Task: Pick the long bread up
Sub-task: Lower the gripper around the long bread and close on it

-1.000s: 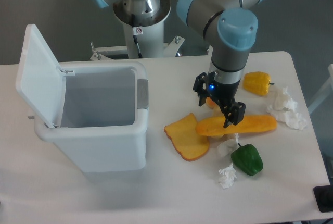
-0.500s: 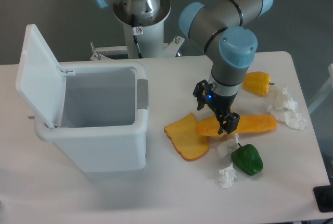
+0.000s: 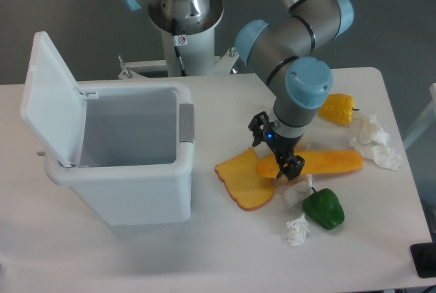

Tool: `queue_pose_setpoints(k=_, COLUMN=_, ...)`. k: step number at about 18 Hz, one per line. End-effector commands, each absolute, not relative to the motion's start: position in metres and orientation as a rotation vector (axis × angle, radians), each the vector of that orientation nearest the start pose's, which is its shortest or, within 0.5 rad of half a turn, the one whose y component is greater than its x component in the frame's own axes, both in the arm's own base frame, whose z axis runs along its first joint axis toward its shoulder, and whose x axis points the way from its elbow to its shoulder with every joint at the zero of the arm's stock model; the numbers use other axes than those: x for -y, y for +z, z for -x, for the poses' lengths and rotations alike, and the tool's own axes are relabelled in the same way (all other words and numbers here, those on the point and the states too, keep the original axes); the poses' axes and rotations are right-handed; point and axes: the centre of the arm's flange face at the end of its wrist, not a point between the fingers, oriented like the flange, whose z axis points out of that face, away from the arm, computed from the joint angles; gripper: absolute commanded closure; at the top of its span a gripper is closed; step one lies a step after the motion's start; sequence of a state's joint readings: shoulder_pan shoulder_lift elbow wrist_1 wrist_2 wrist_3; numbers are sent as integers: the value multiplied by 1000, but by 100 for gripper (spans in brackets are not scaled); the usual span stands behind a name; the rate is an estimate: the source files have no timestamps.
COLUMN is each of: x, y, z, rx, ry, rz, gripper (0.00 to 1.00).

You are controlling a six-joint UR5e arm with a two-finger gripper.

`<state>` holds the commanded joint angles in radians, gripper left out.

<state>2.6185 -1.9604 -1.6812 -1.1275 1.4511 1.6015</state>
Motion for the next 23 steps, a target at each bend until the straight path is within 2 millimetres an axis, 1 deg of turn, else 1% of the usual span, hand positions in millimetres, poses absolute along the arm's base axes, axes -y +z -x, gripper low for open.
queue_pose_setpoints(k=5, x=-426, y=252, z=449, rx=-827, ry=-151, rz=2925, gripper=0)
queue_pose_setpoints(k=12, x=-427, y=244, z=452, rx=-825, ry=-166, rz=2929, gripper=0)
queue_pose_setpoints(k=15, x=-432, y=243, z=461, rx=-827, ry=-146, rz=2931, gripper=0)
queue_pose_setpoints(k=22, x=-431, y=239, z=463, rx=-832, ry=-138, rz=2948, gripper=0)
queue_pose_setpoints(k=23, x=-431, y=239, z=463, rx=-830, ry=-138, rz=2948, gripper=1)
